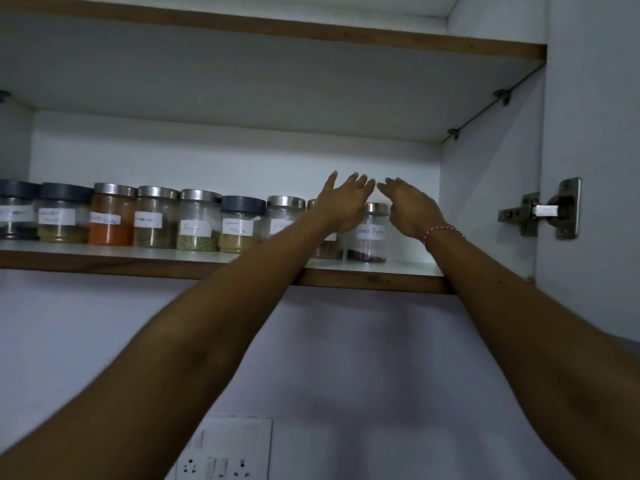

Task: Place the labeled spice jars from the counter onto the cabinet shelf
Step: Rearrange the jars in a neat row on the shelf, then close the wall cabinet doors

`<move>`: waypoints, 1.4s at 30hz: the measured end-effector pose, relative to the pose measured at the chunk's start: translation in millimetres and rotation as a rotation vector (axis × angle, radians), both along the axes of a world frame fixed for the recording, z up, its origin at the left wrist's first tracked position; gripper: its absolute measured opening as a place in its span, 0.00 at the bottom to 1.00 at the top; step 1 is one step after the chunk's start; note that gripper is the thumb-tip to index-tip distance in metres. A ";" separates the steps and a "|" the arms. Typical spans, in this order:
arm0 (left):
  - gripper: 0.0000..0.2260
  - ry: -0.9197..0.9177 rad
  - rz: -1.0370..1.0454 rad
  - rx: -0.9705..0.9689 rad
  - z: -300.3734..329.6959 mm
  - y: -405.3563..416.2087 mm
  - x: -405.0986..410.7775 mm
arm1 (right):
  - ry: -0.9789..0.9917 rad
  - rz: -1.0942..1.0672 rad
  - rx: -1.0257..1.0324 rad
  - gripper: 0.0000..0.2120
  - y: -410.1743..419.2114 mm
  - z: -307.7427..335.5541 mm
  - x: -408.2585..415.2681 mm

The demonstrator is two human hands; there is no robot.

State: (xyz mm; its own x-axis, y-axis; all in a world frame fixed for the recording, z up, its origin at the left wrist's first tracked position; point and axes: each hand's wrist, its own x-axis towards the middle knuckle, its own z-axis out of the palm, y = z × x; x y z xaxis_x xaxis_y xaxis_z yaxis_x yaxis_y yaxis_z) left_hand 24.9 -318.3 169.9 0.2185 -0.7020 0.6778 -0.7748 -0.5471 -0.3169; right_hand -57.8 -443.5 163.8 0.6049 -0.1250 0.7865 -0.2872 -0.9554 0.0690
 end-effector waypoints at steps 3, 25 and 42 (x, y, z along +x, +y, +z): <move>0.24 -0.047 0.043 -0.002 -8.1 21.8 -7.6 | -0.074 0.049 -0.006 0.25 13.0 -4.8 -15.2; 0.25 -0.173 -0.162 -0.175 -153.5 110.3 -162.5 | -0.242 -0.193 -0.111 0.27 118.6 -146.7 -200.6; 0.30 -0.353 -0.668 -0.174 -149.1 132.2 -414.6 | -0.460 -0.791 -0.231 0.36 218.2 -178.5 -471.7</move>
